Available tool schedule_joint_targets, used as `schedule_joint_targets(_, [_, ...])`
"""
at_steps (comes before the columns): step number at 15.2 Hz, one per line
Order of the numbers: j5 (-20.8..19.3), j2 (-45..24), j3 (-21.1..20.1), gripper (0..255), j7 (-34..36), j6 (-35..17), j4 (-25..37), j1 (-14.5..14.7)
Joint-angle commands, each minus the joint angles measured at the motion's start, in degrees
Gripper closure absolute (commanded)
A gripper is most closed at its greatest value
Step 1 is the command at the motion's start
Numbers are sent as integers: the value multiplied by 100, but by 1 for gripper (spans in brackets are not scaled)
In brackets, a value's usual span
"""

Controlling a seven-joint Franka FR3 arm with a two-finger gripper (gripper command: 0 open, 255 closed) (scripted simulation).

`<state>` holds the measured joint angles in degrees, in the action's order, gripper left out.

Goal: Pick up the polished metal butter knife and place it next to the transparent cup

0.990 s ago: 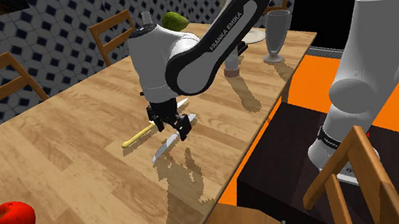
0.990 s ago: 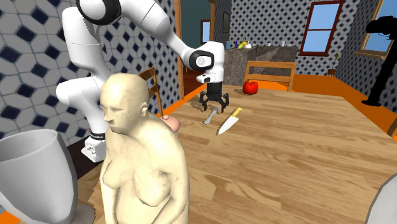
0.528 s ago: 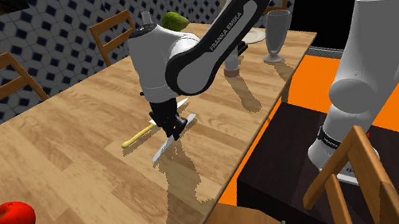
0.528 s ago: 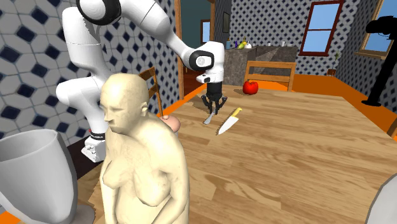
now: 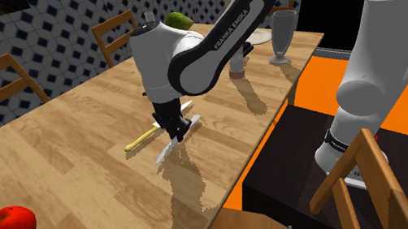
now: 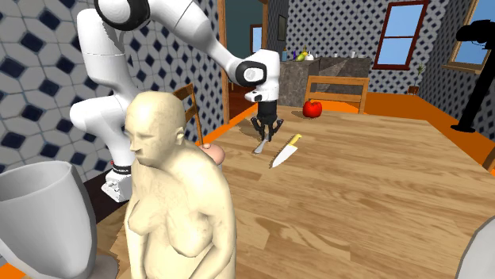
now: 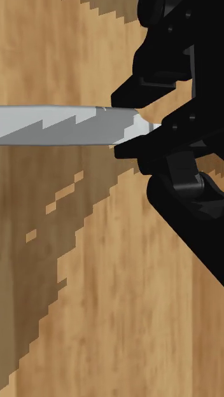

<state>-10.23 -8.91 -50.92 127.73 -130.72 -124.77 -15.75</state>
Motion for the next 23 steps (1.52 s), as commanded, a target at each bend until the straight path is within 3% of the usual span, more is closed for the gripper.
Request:
schedule_joint_targets(1, [127, 112, -40, 255, -85, 123, 57, -36])
schedule_joint_targets(12, [792, 747, -131, 255, -563, 890, 456, -185])
schedule_joint_targets(23, [1175, 1172, -72, 255, -851, 1710, 1015, -233])
